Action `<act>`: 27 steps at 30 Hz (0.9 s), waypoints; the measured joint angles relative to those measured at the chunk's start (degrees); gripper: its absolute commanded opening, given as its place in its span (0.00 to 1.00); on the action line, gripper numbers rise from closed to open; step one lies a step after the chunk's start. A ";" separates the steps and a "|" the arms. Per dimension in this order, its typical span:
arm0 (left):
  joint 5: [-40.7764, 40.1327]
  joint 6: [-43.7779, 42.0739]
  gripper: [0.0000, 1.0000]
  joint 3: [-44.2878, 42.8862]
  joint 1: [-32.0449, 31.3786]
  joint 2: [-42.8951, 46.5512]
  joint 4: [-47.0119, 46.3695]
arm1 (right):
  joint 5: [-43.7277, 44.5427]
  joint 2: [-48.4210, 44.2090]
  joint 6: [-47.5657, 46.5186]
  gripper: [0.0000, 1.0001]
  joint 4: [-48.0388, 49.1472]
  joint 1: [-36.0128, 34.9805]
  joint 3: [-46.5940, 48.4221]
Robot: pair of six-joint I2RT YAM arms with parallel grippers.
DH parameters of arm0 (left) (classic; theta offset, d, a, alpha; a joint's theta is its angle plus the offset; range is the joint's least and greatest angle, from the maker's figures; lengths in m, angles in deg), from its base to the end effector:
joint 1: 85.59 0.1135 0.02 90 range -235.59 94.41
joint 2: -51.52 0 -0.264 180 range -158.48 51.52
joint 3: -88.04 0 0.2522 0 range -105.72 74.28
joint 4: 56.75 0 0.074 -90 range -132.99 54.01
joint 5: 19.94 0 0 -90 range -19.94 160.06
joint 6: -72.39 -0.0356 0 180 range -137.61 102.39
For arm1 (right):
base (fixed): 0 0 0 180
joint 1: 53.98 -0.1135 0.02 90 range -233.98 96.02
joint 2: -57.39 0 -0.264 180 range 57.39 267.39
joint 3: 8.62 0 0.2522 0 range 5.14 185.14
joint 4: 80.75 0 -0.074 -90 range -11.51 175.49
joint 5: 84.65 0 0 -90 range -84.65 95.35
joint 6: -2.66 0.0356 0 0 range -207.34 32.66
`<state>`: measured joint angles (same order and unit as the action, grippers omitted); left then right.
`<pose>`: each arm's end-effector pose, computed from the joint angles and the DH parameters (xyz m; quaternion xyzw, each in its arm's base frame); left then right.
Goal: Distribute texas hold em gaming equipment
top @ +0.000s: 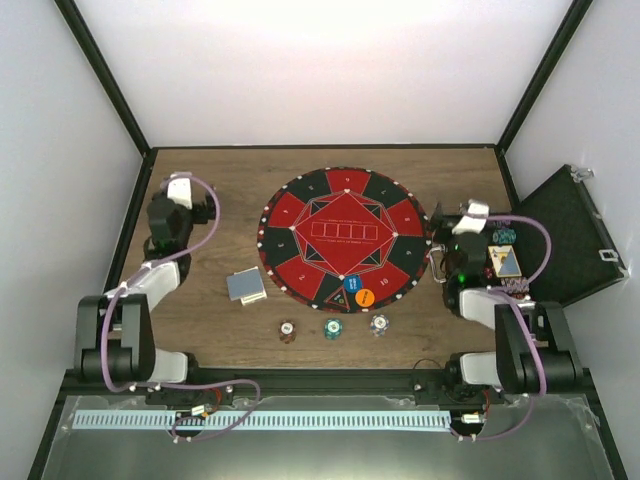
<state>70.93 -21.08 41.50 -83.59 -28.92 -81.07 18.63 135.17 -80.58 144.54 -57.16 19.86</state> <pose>0.2934 0.0097 0.2149 0.0147 0.7635 0.0250 0.6451 0.2371 0.0050 0.1727 0.1015 0.7237 -0.0256 0.6821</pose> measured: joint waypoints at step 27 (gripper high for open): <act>19.06 -4.48 1.00 -25.94 4.87 7.08 60.81 | -4.02 6.12 17.25 0.71 -74.36 -46.97 34.45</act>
<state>89.98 -25.56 15.56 -78.71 -21.84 -20.27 14.61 141.29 -63.33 70.18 -104.13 54.31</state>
